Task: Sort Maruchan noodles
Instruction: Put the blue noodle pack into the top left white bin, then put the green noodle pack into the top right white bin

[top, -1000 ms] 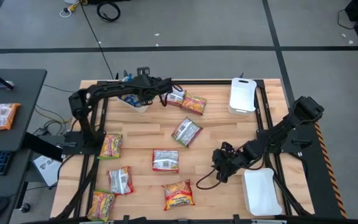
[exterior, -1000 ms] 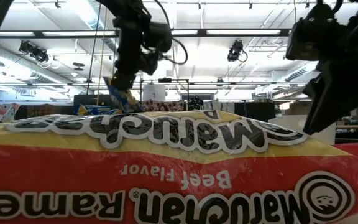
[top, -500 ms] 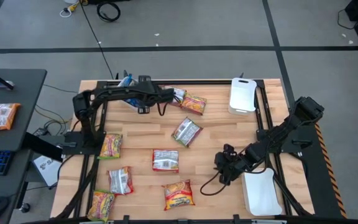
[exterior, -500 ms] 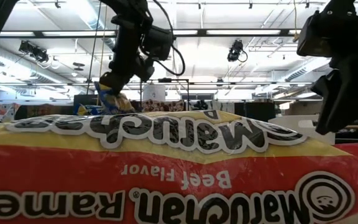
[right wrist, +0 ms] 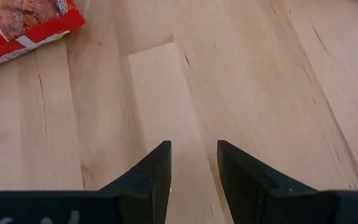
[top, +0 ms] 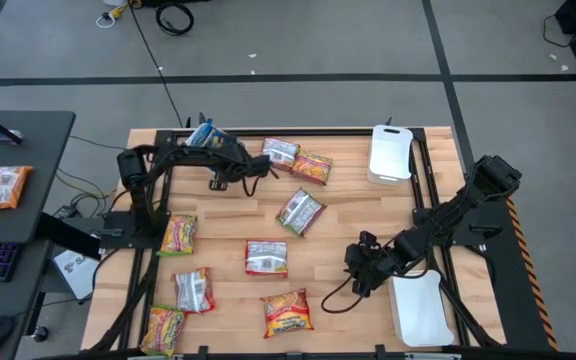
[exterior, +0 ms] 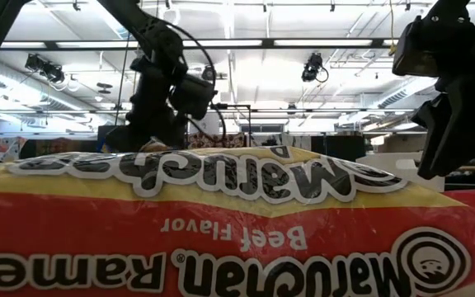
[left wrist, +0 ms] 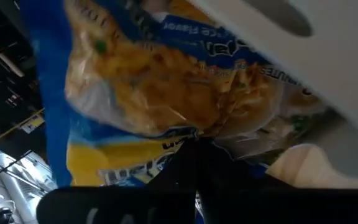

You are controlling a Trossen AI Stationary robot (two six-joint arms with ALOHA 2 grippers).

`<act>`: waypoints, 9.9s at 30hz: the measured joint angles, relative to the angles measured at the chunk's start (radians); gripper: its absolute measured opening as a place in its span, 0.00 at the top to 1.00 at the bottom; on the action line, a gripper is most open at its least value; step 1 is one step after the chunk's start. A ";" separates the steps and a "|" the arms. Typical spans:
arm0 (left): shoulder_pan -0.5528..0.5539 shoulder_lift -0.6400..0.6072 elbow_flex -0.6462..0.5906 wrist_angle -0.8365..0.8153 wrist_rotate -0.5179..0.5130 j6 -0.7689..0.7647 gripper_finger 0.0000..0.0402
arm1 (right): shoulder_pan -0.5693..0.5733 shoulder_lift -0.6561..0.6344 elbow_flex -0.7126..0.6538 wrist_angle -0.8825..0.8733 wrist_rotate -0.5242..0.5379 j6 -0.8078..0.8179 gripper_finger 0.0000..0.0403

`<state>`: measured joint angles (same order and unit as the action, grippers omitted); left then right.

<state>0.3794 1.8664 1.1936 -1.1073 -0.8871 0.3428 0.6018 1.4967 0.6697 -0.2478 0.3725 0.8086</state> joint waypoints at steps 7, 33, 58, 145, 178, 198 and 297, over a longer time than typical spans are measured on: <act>-0.025 -0.002 0.012 0.025 0.066 -0.057 0.99 | -0.016 0.000 0.000 0.000 0.000 -0.003 0.66; 0.113 -0.003 0.189 0.135 0.505 -0.285 0.66 | -0.061 0.000 0.000 0.000 -0.092 -0.015 0.66; 0.159 -0.010 0.150 0.324 0.456 -0.069 0.61 | -0.031 0.000 0.000 0.007 -0.082 0.044 0.66; -0.197 -0.419 -0.153 0.807 0.444 -0.115 0.38 | -0.067 0.000 0.000 0.117 -0.049 -0.188 0.67; -0.548 -0.440 -0.422 1.280 0.655 -0.341 0.38 | -0.537 0.000 0.145 -0.110 0.168 -0.596 0.67; -0.598 -0.440 -0.536 1.392 0.632 -0.464 0.38 | -0.896 0.270 0.223 0.098 -0.028 -0.950 0.67; -0.767 -0.522 -0.535 1.305 0.439 -0.433 0.38 | -0.871 -0.199 0.503 -0.732 0.305 -0.856 0.94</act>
<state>-0.3872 1.3441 0.6586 0.1974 -0.4484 -0.0904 -0.2689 1.2978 1.1725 -0.9802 0.6775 -0.0469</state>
